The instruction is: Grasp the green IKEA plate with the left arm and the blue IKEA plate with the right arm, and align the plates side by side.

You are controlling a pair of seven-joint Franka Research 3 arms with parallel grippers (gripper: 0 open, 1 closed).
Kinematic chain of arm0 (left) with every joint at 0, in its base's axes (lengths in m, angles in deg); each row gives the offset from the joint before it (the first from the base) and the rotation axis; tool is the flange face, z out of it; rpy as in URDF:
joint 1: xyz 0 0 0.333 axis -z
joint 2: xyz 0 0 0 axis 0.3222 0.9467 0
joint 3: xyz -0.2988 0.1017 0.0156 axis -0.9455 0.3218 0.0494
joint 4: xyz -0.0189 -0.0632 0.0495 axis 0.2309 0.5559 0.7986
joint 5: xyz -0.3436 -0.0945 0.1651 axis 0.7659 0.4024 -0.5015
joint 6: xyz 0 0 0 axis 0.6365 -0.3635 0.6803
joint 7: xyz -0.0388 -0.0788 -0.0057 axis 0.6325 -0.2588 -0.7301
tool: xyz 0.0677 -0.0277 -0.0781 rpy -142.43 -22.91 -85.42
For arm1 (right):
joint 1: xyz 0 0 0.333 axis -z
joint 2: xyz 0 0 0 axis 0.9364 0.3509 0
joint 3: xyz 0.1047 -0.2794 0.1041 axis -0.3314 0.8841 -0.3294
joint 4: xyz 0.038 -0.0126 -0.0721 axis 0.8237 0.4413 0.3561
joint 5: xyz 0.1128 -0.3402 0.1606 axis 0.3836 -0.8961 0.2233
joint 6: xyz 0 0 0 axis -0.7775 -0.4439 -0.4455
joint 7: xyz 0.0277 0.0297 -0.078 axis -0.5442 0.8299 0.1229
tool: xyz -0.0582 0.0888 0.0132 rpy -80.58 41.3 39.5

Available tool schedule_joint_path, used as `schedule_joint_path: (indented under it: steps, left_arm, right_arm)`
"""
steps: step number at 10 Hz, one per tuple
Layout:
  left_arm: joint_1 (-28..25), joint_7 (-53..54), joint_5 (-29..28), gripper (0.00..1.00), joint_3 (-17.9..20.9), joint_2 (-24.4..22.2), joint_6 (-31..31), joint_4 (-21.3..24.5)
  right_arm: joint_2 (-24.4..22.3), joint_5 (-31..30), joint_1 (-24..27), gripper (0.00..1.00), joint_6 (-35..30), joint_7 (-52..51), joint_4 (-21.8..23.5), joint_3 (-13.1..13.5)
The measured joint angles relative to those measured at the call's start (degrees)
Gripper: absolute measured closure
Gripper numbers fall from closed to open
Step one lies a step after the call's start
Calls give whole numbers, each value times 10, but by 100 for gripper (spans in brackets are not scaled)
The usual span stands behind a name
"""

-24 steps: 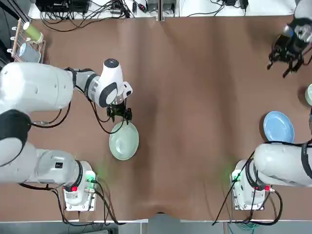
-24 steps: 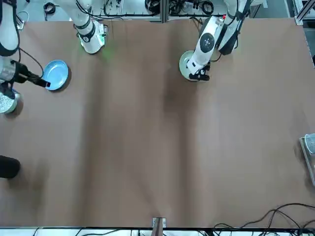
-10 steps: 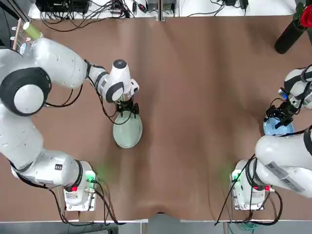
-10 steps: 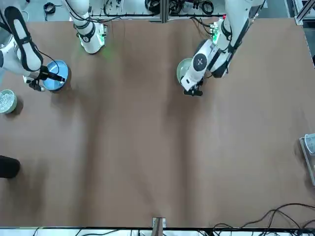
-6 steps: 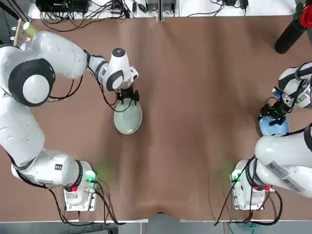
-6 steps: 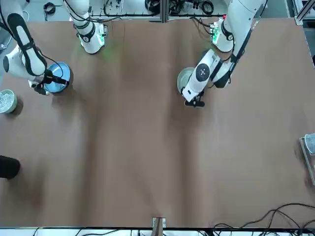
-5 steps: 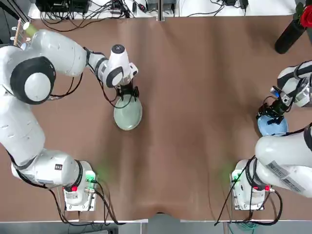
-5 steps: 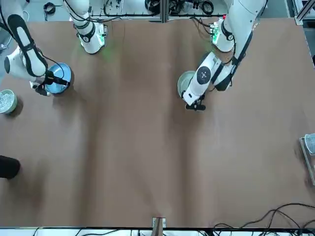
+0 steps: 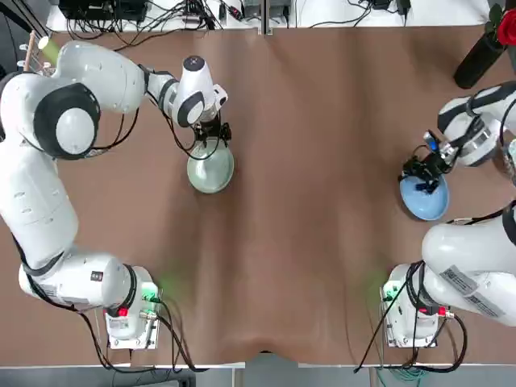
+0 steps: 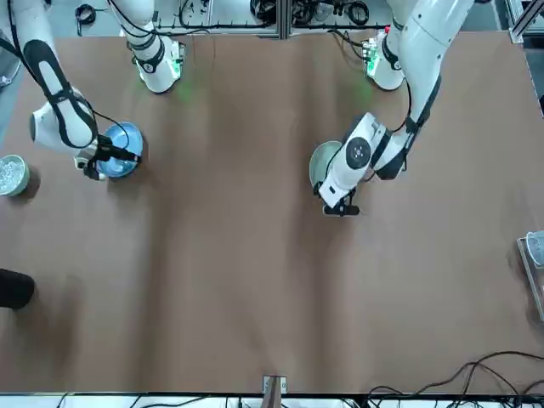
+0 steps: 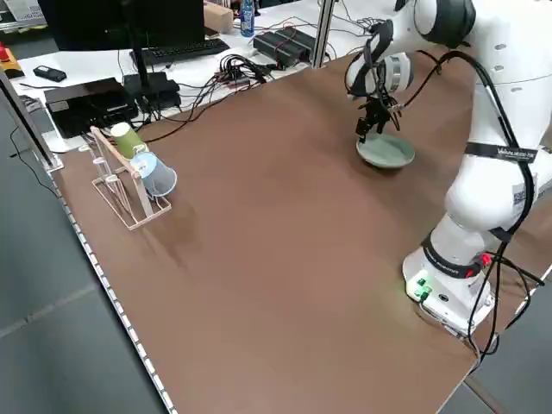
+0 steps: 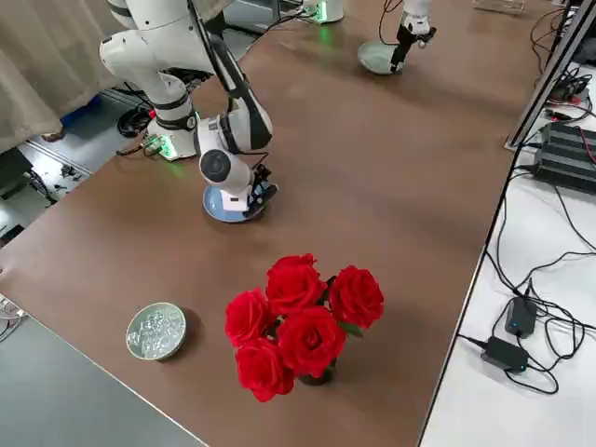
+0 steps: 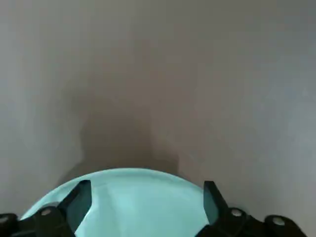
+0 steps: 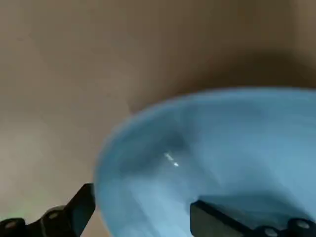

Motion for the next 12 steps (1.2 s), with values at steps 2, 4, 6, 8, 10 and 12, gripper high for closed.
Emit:
schedule_joint_path:
  steps: [2, 4, 6, 8, 10, 12]
  left_arm:
    - [0, 0, -5, 0, 4, 20, 0, -30]
    - [3, 0, -5, 0, 4, 27, 1, -45]
    - [11, -1, -5, 0, 5, 36, 1, -53]
    - [24, -15, -5, 0, 5, 41, 1, -56]
    - [37, -28, -5, 0, 5, 44, 1, -57]
    - [44, -37, -5, 0, 5, 44, 1, -57]
  right_arm:
    - [4, 66, -21, 8, 21, 3, -2, -36]
    - [8, 124, -57, 8, 23, 3, -8, -41]
    - [12, 174, -90, 8, 26, -2, -16, -44]
    - [15, 238, -121, 8, 40, -20, -20, -44]
    - [16, 298, -156, 8, 47, -39, -22, -44]
    - [19, 361, -198, 8, 50, -50, -29, -45]
